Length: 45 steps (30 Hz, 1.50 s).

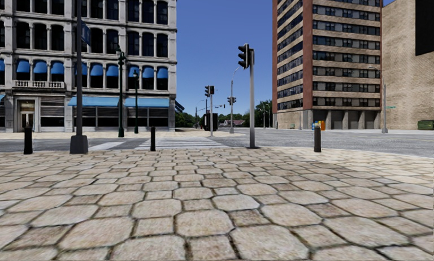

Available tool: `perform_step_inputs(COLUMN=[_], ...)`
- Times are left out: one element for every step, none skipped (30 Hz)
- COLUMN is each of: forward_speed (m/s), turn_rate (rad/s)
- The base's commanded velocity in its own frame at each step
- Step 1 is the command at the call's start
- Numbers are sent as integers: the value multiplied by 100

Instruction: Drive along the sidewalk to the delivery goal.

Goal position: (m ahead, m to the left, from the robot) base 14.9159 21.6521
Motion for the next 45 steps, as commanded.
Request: perform_step_inputs(forward_speed=[200,200,200,200,200,200,200,200,200,200,200,200,200,200,200,200,200,200,200,200,200,200,200,200,200,200,200,200,200,200,200,200,200,200,200,200,200,200,200,200,200,200,200,200,200], turn_rate=[0,0,0,0,0,0,0,0,0,0,0,0,0,0,0,0,0,0,0,0,0,0,0,0,0,10,16,21,21,24,29,38,38,44,46,46,46,44,23,4,4,0,0,0,0])
